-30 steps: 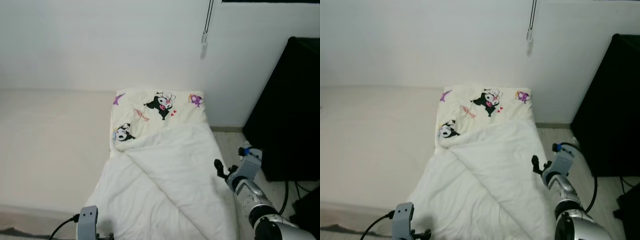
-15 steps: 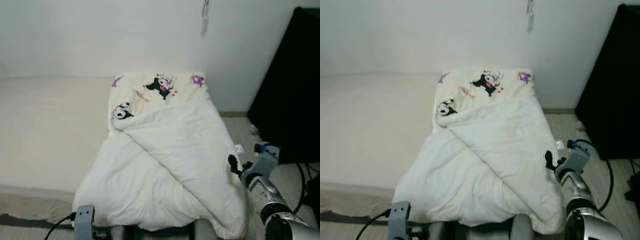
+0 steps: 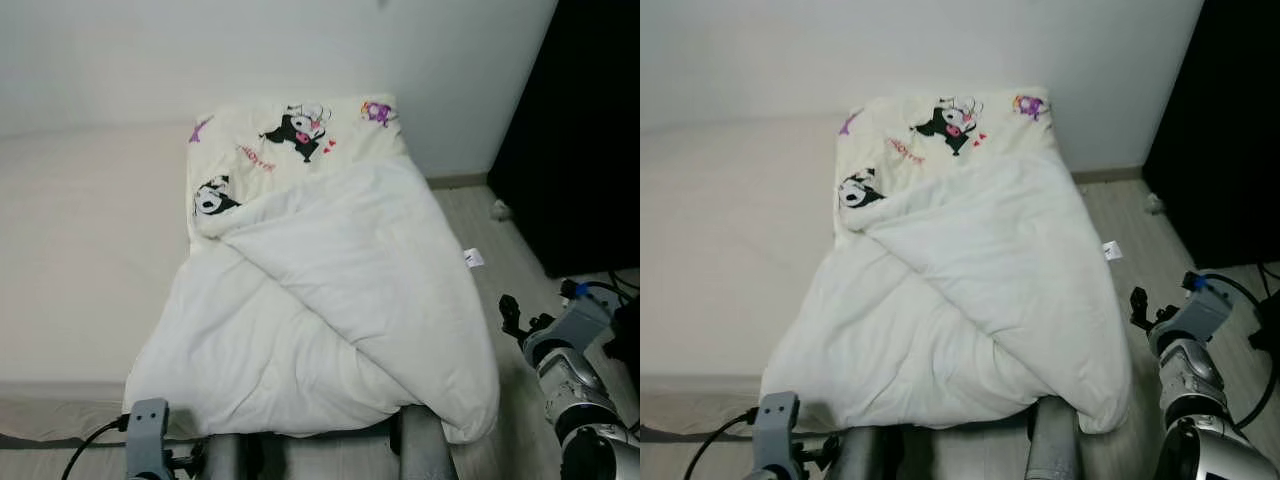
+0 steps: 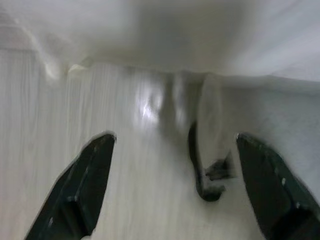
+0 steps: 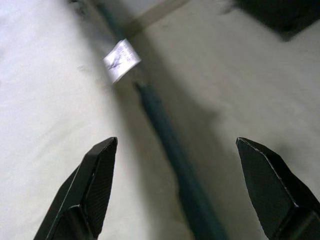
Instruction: Clean up the room
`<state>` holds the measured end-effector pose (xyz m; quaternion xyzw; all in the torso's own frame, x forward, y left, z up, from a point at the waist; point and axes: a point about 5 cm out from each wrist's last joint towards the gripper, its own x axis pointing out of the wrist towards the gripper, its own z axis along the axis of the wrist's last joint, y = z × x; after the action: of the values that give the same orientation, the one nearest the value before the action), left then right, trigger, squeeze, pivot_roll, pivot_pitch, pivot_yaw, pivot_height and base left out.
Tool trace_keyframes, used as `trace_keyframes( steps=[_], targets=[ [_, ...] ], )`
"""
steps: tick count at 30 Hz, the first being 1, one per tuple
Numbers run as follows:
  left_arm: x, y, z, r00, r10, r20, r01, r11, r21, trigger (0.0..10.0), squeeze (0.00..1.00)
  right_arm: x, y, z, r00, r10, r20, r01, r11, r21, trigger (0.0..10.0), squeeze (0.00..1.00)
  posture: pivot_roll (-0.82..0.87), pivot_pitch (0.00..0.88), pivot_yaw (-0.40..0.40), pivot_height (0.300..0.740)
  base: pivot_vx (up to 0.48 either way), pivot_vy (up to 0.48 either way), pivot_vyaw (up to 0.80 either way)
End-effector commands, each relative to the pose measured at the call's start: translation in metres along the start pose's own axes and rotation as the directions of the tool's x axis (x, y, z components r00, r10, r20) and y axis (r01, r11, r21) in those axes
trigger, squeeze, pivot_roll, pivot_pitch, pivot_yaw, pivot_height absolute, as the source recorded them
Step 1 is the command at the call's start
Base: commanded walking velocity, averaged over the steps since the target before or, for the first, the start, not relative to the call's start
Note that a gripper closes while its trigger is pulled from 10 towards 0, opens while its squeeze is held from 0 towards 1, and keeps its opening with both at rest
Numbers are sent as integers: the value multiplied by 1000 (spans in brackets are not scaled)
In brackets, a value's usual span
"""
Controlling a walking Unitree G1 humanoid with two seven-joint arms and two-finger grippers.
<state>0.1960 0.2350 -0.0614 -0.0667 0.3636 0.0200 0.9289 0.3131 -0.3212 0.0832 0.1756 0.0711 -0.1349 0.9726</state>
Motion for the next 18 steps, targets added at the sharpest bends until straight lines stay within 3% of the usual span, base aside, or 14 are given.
trace_keyframes(
  steps=[1,4,12,18],
  targets=[
    [-7,9,-13,999,16,-40,-16,1000,-11,10000,0,0,1,2,999,30,26,-31,999,31,10000,0,-4,319,83,566,0,0,0],
    [-10,15,-13,1000,9,-22,-9,1000,0,10000,0,3,7,16,991,107,79,-110,994,31,10000,0,14,350,90,566,0,0,0],
    [-19,15,-31,998,-16,-58,18,999,27,10000,0,7,8,39,983,107,147,-107,994,-10,10000,0,31,392,98,566,0,0,0],
    [-26,17,-45,997,-24,-78,26,999,29,10000,0,9,10,40,984,106,140,-105,994,-15,10000,0,48,416,95,566,0,0,0]
  ],
)
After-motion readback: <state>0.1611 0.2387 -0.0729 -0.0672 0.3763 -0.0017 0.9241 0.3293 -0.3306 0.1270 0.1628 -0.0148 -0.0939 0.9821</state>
